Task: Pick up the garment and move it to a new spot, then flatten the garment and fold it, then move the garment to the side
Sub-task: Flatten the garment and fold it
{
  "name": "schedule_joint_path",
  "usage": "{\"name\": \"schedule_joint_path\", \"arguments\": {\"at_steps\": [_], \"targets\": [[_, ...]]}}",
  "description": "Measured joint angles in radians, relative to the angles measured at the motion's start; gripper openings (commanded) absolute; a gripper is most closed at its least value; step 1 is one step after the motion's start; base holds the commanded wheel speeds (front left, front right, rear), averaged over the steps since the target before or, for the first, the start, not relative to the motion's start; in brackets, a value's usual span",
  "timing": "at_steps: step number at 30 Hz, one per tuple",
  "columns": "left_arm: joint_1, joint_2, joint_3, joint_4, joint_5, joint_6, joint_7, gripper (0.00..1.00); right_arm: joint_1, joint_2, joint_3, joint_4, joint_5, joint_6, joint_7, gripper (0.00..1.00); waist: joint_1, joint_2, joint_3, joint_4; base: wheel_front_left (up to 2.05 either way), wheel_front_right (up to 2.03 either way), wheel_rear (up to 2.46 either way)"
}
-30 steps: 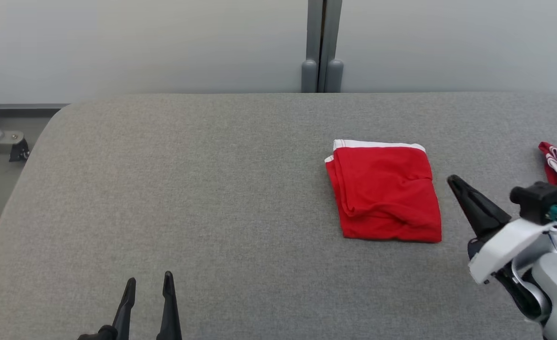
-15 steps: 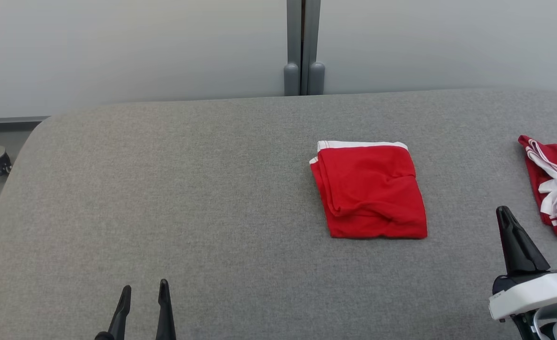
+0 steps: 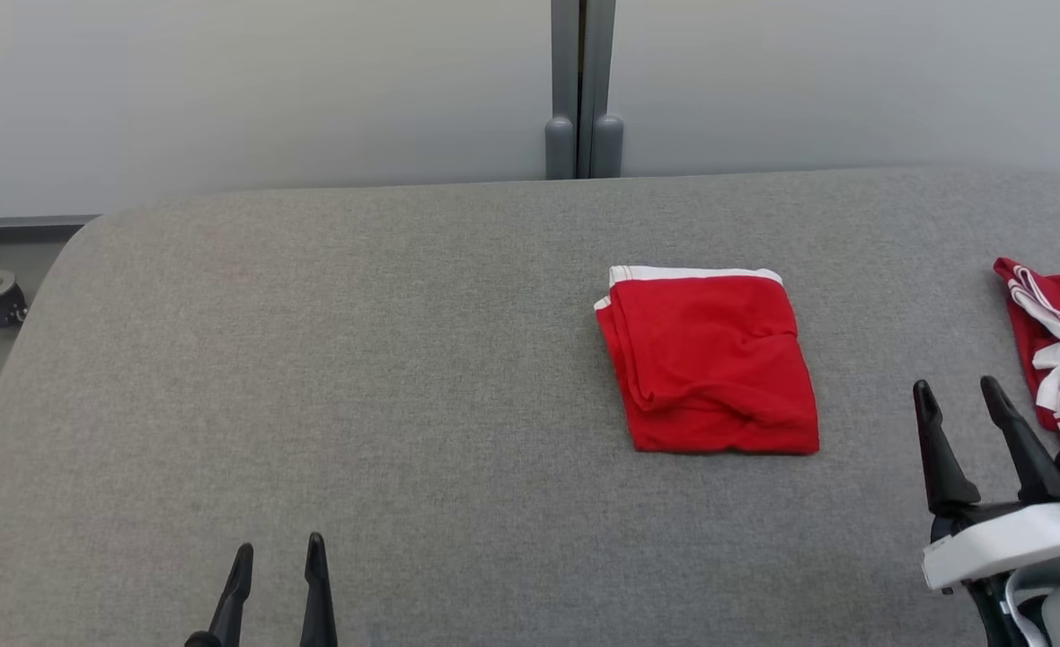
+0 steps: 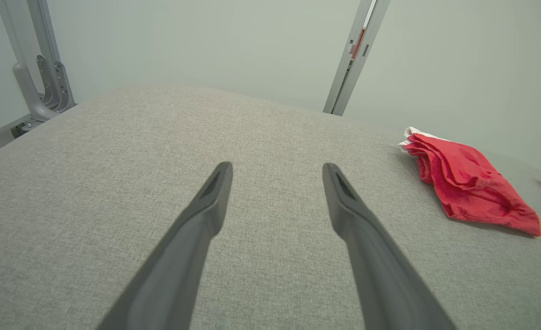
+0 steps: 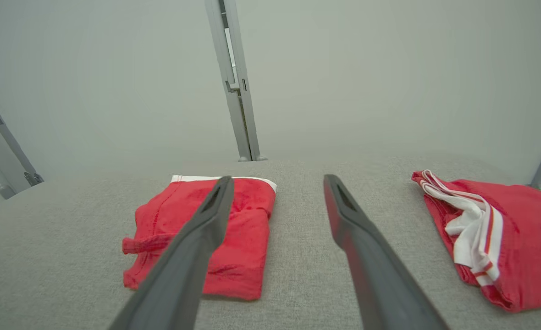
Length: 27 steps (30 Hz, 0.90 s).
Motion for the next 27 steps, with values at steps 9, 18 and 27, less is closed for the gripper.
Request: {"name": "schedule_joint_path", "arguments": {"at_steps": [9, 18, 27], "targets": [[-0.036, 0.000, -0.022, -0.001, 0.006, -0.009, 0.000, 1.00, -0.222, -0.076, 0.128, 0.198, -0.009, 0.000, 0.000, 0.00, 0.0000, 0.0000, 0.057, 0.020, 0.00, 0.00, 0.00], [-0.110, 0.000, -0.069, 0.008, -0.001, -0.010, 0.000, 1.00, -0.485, -0.071, 0.380, 0.494, -0.011, 0.000, 0.060, 0.00, 0.0000, 0.0000, 0.127, 0.064, 0.00, 0.00, 0.00], [-0.120, 0.000, -0.092, 0.013, -0.021, 0.004, 0.000, 1.00, -0.556, -0.066, 0.547, 0.623, 0.091, 0.000, 0.040, 0.00, 0.0000, 0.0000, 0.153, 0.119, 0.00, 0.00, 0.00]]}}
